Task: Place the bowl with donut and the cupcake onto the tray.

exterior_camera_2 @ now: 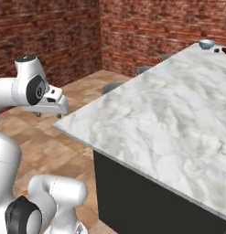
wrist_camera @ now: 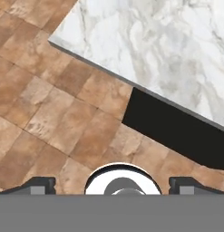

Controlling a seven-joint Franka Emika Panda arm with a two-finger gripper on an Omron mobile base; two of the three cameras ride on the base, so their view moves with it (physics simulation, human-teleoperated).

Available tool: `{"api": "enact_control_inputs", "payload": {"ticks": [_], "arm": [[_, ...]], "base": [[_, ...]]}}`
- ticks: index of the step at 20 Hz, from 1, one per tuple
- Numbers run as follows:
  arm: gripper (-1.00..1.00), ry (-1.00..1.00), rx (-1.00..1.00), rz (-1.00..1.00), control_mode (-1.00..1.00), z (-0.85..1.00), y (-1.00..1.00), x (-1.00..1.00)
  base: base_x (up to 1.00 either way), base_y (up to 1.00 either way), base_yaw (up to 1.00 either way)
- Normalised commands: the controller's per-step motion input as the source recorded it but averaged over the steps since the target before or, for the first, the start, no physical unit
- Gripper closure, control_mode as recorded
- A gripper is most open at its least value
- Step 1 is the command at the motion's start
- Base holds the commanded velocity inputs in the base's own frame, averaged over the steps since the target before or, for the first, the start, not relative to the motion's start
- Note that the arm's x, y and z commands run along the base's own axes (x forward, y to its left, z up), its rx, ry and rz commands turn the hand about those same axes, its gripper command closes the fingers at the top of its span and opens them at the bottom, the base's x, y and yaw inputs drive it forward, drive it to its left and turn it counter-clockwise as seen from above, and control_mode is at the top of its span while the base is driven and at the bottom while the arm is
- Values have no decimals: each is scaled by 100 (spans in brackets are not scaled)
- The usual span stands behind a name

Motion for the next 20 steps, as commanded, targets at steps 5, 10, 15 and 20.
{"api": "enact_control_inputs", "payload": {"ticks": [5,10,15,20], "arm": [[-100,0,0,0,100,0,0,0],[-100,0,0,0,100,0,0,0],[-100,0,0,0,100,0,0,0],[-100,0,0,0,100,0,0,0]], "base": [[74,100,-25],[93,100,-29],[100,100,-31],[100,100,-35]]}}
